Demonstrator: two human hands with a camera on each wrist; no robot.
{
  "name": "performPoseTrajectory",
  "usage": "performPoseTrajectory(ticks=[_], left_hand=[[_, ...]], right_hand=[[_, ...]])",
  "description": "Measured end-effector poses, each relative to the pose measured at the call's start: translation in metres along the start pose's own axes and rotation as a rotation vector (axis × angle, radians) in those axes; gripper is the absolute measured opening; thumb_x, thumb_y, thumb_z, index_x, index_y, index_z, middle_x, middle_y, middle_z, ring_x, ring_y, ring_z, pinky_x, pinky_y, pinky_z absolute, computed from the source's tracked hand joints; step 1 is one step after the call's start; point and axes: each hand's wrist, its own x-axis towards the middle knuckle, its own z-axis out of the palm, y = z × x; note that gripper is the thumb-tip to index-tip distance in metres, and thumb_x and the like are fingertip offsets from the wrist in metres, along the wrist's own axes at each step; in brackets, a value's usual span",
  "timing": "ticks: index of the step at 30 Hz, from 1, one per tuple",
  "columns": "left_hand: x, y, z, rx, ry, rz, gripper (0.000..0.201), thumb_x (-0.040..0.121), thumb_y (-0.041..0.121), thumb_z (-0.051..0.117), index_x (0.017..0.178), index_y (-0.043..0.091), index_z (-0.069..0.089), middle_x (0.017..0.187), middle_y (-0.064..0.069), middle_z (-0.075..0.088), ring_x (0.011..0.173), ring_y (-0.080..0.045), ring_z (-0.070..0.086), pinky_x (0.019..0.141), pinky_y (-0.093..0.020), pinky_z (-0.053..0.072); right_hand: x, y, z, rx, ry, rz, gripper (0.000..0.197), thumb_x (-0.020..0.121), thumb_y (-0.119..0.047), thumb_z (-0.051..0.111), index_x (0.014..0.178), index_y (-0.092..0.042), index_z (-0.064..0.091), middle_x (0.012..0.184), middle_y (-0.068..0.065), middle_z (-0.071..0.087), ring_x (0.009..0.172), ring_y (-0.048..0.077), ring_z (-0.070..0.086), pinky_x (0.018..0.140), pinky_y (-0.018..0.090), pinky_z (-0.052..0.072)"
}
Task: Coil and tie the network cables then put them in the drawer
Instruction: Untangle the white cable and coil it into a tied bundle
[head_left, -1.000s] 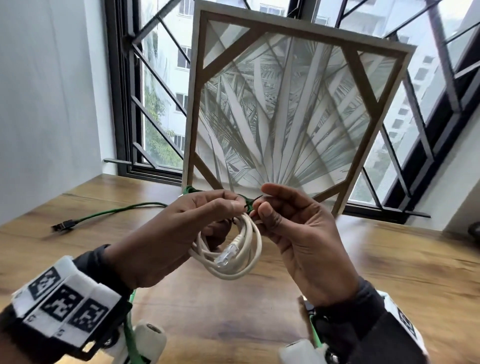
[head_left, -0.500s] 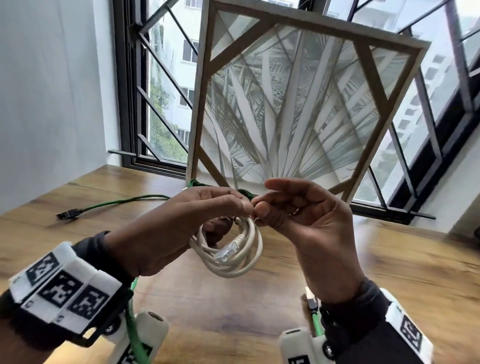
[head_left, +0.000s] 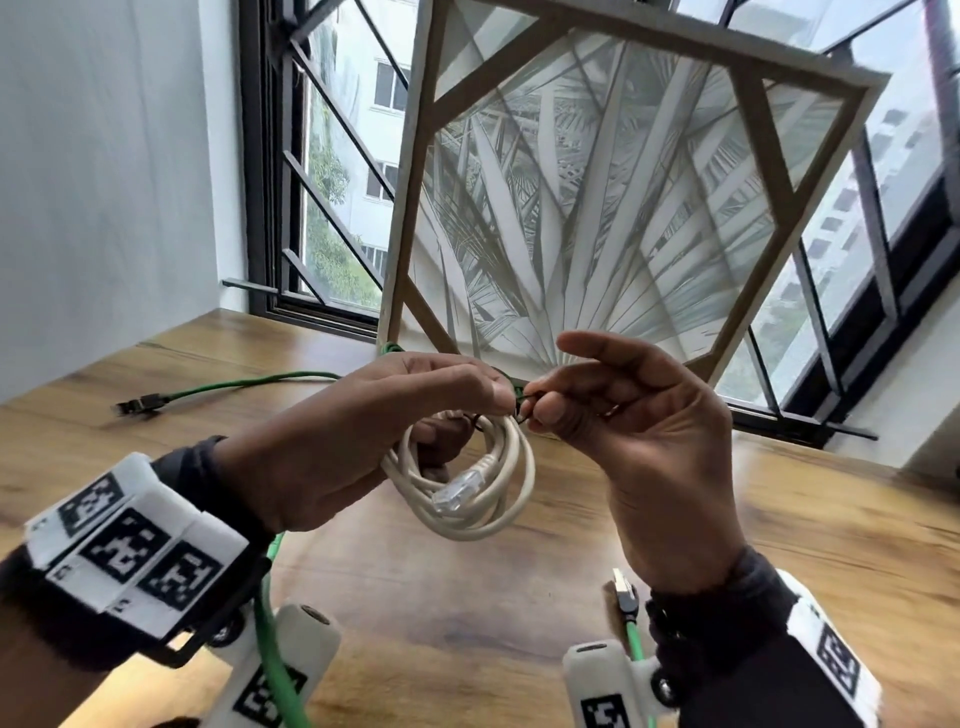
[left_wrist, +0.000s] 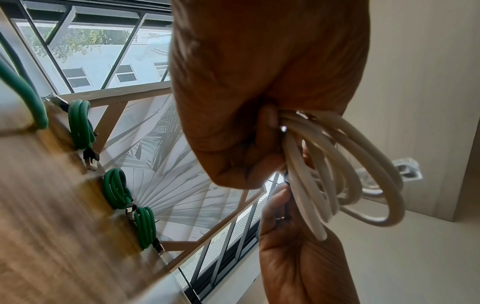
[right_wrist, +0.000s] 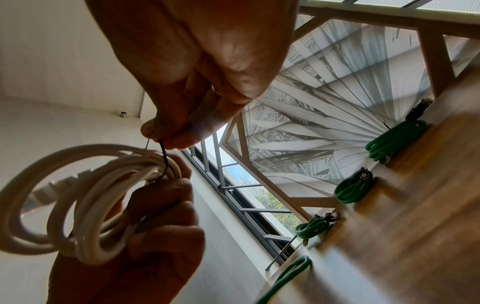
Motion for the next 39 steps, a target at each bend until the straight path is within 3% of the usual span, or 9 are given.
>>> performPoseTrajectory(ticks=[3,9,16,20,26,33,39], left_hand=[[-0.0001,0.0001,-0.0002,0.001,-0.009,-0.004,0.013,0.088,0.025,0.069,0.093,0.013,0.068,0.077,-0.005,0.037,0.064,-0.018,0.022,0.05,-0.019,0.032],[0.0005,0.0,-0.0001,-0.01,-0.017,-0.006,0.012,0.089,0.024,0.068,0.093,0.013,0.068,0.07,0.003,0.044,0.056,-0.007,0.033,0.047,-0.015,0.034],[0.0001,0.0014,-0.0006,-0.01,-0.011,-0.02,0.014,0.087,0.024,0.069,0.095,0.012,0.069,0.072,0.0,0.041,0.056,-0.008,0.032,0.046,-0.015,0.034],[0.0,0.0019,-0.0016,-0.008,-0.003,-0.033,0.014,0.086,0.024,0.069,0.094,0.012,0.069,0.076,-0.006,0.031,0.056,-0.009,0.03,0.045,-0.015,0.036],[0.0005,0.0017,-0.0021,-0.004,0.011,-0.023,0.013,0.085,0.025,0.07,0.092,0.014,0.071,0.08,-0.011,0.034,0.06,-0.011,0.029,0.048,-0.016,0.034],[0.0017,0.0007,-0.0024,-0.021,0.014,-0.029,0.011,0.087,0.024,0.07,0.091,0.014,0.072,0.074,-0.003,0.032,0.057,-0.009,0.027,0.045,-0.015,0.032],[0.0022,0.0001,-0.0027,-0.006,0.027,-0.023,0.013,0.089,0.023,0.072,0.096,0.011,0.07,0.079,-0.008,0.027,0.06,-0.012,0.023,0.047,-0.016,0.03]], right_hand=[[0.0001,0.0001,-0.0002,0.006,-0.005,-0.002,0.044,0.069,0.003,0.08,0.111,0.0,0.068,0.082,0.017,0.076,0.076,0.025,0.075,0.073,0.031,0.059],[0.0001,0.0001,-0.0003,-0.002,-0.011,0.006,0.043,0.069,0.004,0.079,0.111,0.0,0.067,0.082,0.016,0.077,0.074,0.024,0.074,0.073,0.03,0.058],[0.0006,-0.0031,-0.0014,-0.037,-0.042,-0.022,0.042,0.071,0.006,0.078,0.111,-0.001,0.066,0.082,0.015,0.078,0.076,0.024,0.075,0.074,0.031,0.059],[0.0006,-0.0034,-0.0016,-0.057,-0.055,-0.03,0.041,0.073,0.008,0.077,0.112,-0.001,0.066,0.083,0.014,0.078,0.077,0.024,0.076,0.075,0.03,0.059],[0.0007,-0.002,-0.0017,-0.027,-0.032,-0.016,0.043,0.072,0.006,0.077,0.113,0.001,0.065,0.085,0.017,0.078,0.077,0.025,0.075,0.074,0.03,0.058],[0.0007,-0.0042,-0.0021,-0.08,-0.058,-0.025,0.042,0.072,0.005,0.08,0.111,-0.001,0.066,0.086,0.016,0.079,0.082,0.028,0.078,0.077,0.033,0.06],[0.0007,-0.0091,-0.0032,-0.128,-0.1,-0.044,0.042,0.072,0.004,0.081,0.111,0.002,0.066,0.089,0.014,0.08,0.084,0.028,0.079,0.079,0.032,0.061]])
